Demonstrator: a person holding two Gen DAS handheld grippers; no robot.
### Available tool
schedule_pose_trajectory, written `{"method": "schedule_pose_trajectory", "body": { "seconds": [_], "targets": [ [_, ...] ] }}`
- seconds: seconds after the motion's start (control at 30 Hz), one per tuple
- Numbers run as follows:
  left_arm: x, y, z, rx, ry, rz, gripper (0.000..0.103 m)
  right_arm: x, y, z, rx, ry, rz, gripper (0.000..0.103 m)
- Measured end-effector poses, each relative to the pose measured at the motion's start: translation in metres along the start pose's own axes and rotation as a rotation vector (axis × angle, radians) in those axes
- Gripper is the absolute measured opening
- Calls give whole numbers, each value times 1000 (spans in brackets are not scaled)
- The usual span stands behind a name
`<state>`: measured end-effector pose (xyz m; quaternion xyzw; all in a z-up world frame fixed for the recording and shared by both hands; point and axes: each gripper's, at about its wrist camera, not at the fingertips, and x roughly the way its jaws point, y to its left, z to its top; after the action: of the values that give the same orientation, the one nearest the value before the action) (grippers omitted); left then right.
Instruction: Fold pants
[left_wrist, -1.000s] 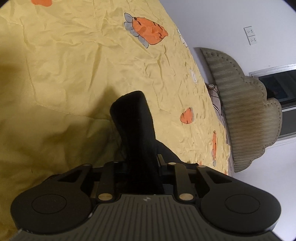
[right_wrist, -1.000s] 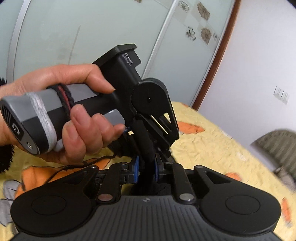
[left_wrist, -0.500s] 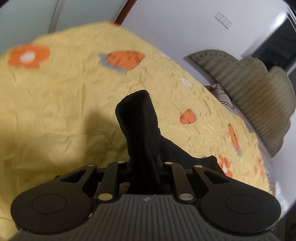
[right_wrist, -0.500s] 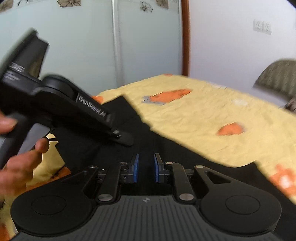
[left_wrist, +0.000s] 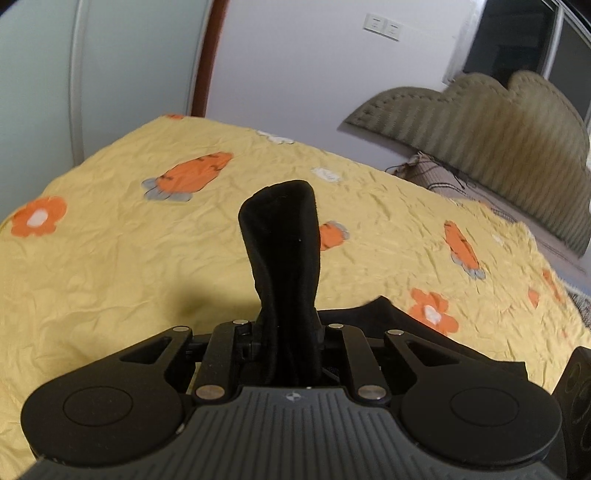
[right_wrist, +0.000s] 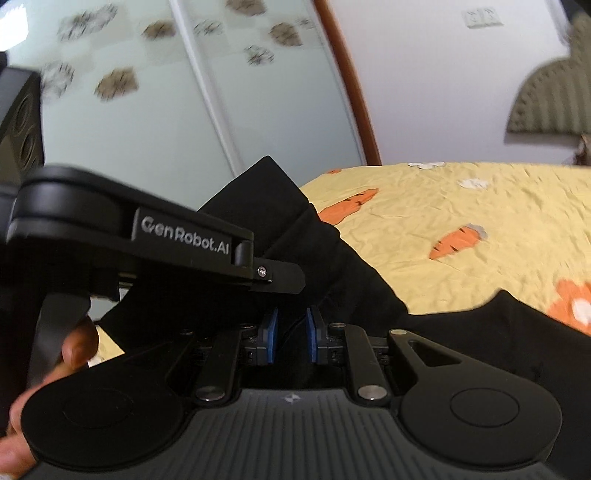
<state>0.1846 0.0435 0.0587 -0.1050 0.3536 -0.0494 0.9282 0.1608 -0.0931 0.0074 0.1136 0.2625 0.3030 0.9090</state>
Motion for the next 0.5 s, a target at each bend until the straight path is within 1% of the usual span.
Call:
{"method": "schedule_pose_trajectory", "body": {
  "seconds": [0.13,0.27,0.4,0.5],
  "targets": [
    [-7,-33,-3,49,-6,2,17,-24,-21,-2,85,-39,23,16],
    [-13,-69,-7,101,-16,-17,17,-51,-47,-1,151,-82,25,16],
    [-11,-102,-17,132,-12,-46,18,-83,-65,-9,198,-111,-3,16],
    [-4,-122,-26,132,5,-65,18,-100,-80,-16,231,-119,-34,16]
  ]
}}
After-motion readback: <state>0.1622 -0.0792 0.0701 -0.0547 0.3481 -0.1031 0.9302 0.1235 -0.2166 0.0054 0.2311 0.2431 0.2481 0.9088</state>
